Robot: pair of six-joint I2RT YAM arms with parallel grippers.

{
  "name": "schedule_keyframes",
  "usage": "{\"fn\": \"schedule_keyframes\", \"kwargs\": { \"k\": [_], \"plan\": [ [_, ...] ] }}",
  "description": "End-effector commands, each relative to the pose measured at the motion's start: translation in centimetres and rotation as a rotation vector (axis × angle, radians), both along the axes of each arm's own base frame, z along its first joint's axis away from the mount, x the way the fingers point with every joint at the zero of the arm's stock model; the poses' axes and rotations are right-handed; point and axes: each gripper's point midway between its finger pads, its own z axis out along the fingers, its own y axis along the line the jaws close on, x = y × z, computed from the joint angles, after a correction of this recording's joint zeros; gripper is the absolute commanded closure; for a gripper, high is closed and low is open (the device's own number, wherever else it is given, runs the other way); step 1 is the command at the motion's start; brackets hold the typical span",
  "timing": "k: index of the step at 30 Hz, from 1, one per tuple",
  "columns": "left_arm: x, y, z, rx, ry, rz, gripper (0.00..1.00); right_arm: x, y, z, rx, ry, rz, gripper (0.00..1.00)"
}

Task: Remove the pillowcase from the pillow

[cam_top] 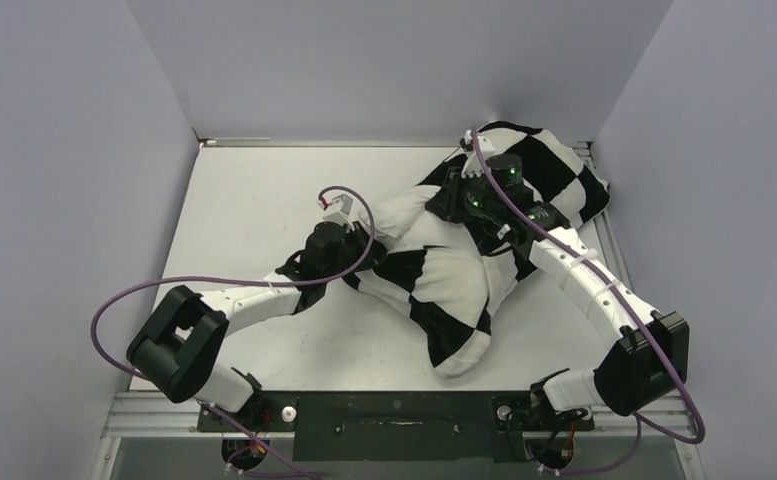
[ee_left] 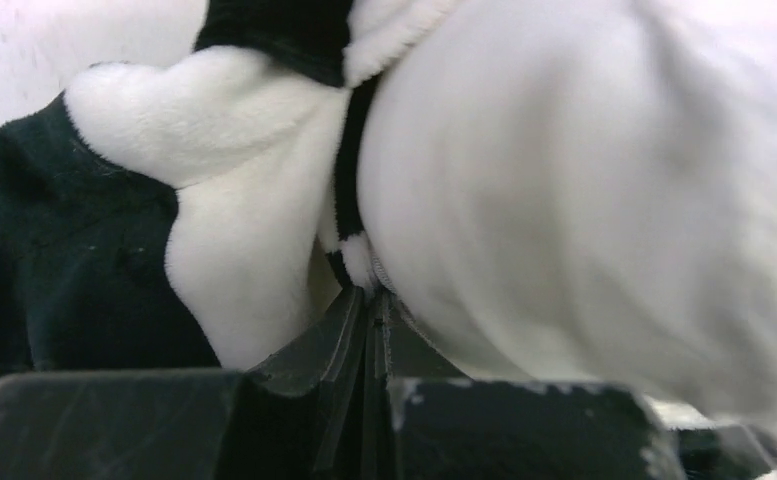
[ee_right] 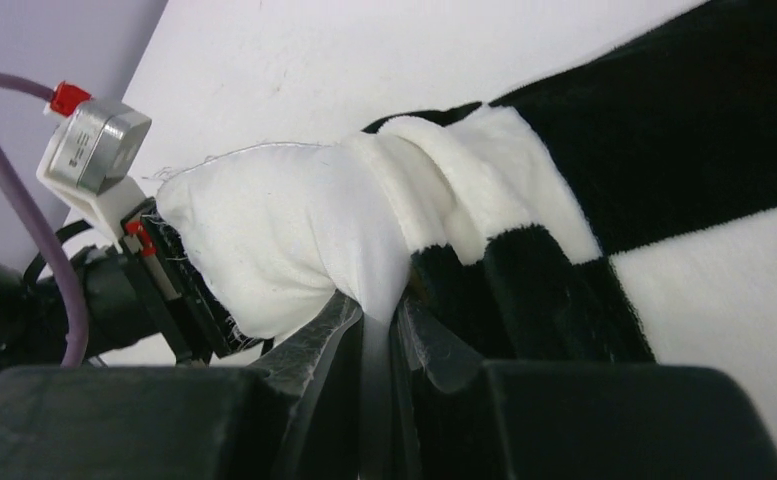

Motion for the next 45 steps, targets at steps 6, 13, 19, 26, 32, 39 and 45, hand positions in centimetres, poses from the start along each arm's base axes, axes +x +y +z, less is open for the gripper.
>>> {"fn": "schedule_keyframes", "kwargs": {
  "k": [6, 13, 19, 26, 32, 39, 45],
  "plan": [
    [0.9, 1.9, 4.6, 0.084, -0.168, 0.086, 0.82, 4.8, 4.6, 9.7, 0.108, -0.341, -0.045, 0.95],
    [-2.1, 5.9, 7.5, 0.196, -0.269, 0.084, 0.39, 4.5, 6.5, 6.0, 0.064, -0.283, -0.011, 0.95],
    [-4.3, 4.2, 12.5, 0.204, -0.495, -0.124, 0.31, 3.8, 7.8, 4.9, 0.060, -0.250, 0.047, 0.95],
    [-4.7, -0.6, 15.5, 0.225, -0.683, -0.392, 0.28, 3.1, 8.6, 4.3, 0.069, -0.227, 0.087, 0.95],
    [-3.8, -3.4, 15.7, 0.293, -0.775, -0.524, 0.26, 2.9, 9.2, 4.2, 0.069, -0.216, 0.107, 0.95],
    [-4.4, -5.4, 10.9, 0.336, -0.682, -0.638, 0.28, 3.4, 8.9, 5.1, 0.049, -0.239, 0.091, 0.95],
    [-6.1, -5.6, 6.3, 0.421, -0.615, -0.703, 0.29, 4.5, 8.9, 5.9, 0.044, -0.258, 0.086, 0.95]
  ]
}}
